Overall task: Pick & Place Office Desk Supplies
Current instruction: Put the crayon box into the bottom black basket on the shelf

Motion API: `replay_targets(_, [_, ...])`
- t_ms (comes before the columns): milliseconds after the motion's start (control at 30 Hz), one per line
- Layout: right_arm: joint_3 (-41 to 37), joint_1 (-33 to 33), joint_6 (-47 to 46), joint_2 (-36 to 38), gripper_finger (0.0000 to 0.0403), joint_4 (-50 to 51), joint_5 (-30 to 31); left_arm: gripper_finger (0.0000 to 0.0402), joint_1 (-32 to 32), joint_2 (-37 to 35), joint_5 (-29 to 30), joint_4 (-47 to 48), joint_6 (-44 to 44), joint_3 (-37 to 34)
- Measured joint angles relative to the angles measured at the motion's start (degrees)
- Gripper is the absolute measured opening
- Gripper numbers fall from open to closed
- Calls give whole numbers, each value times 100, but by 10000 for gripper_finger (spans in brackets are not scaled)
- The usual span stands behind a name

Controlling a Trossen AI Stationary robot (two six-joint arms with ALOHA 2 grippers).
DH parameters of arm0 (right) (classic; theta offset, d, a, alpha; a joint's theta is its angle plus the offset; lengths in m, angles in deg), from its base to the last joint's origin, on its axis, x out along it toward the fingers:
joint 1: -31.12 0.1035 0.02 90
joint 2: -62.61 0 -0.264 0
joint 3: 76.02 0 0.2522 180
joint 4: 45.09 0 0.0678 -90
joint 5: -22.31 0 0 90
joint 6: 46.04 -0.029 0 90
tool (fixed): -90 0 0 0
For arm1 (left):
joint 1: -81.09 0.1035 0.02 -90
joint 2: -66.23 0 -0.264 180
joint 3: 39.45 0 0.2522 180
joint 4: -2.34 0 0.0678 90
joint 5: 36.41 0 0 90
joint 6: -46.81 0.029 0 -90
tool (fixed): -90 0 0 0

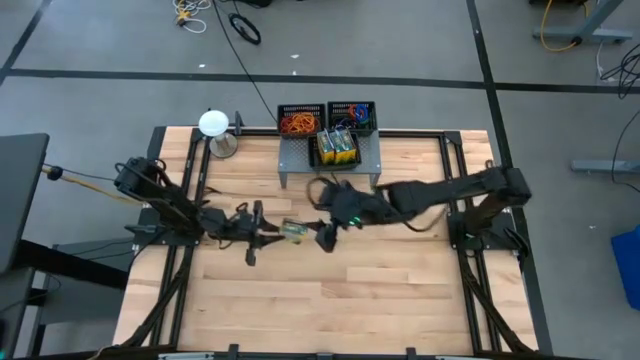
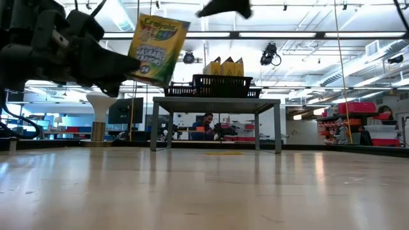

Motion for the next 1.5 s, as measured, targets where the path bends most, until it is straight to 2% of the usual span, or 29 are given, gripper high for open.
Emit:
replay_targets(133, [1079,-351,527,-717,270,721,-509,82,99,-251,-67,-142,68,-276])
replay_targets(300, [2471,-552,1128,-1586,284,1860,-623,83,168,-306,-212,-88,-35,-415])
replay_targets(400, [2885,-581,1269,-1968,296,2294,-855,83,174,-301,-220,-65,-116,-392])
replay_targets(600, [2982,-580,1362,-2179,297,2311,-1455,83,169,-301,-301,8,-127,-291])
replay_targets(900, [2982,-515,1399,-2181,263,2284,-1534,83,274,-297,-358,28,-443,-244])
replay_targets(1300, [2982,-499,1202,-2192,291,2263,-1598,83,482,-299,-485,-25,-529,-231])
replay_targets(1500, [2982,-581,1272,-2192,286,2283,-1576,83,475,-299,-569,-50,-427,-231])
